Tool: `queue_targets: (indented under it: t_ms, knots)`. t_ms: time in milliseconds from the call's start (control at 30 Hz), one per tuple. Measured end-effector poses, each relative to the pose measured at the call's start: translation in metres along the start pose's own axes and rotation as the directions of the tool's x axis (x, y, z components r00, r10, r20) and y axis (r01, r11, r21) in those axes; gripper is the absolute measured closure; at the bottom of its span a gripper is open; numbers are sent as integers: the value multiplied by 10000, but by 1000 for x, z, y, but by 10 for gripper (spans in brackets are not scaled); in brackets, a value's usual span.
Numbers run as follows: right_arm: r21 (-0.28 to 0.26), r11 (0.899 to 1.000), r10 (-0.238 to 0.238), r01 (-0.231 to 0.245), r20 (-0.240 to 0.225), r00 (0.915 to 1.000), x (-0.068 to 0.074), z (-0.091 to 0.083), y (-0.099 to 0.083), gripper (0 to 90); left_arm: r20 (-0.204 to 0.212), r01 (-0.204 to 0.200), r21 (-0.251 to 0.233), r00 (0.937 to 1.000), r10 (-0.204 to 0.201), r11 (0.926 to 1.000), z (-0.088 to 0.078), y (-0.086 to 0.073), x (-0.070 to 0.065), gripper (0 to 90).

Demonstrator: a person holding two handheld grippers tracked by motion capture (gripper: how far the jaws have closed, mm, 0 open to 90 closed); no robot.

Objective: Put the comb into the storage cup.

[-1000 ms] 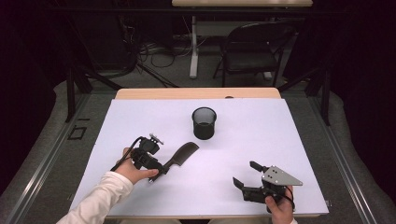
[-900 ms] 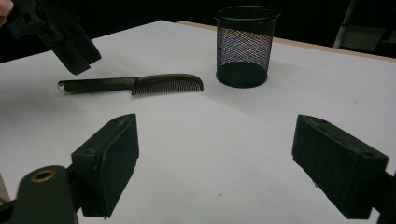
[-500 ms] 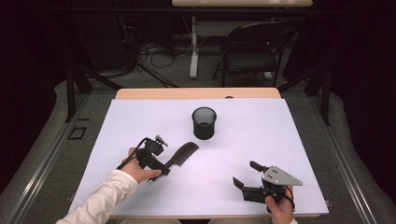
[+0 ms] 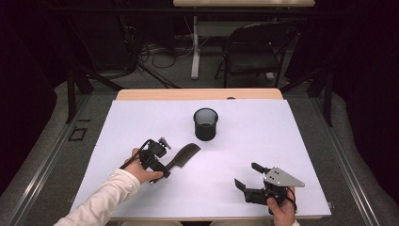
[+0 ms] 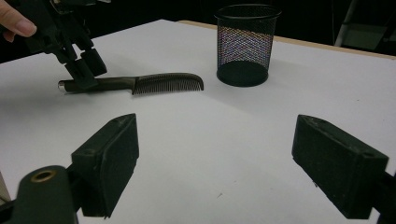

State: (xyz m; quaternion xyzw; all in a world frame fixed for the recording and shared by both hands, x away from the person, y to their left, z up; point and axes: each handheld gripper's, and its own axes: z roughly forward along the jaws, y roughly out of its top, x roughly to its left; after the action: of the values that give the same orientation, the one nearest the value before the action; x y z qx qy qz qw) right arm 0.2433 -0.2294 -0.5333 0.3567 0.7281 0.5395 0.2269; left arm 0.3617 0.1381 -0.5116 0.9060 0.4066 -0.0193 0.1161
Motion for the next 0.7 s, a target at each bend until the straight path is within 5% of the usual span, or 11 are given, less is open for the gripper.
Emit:
queue_targets:
  t_ms: [700]
  knots:
    - [-24, 10000, -27, 27, -32, 10000, -1, 1, 0, 145, -580, -478, 575, 9970, 512, 9972, 11, 7, -9, 537]
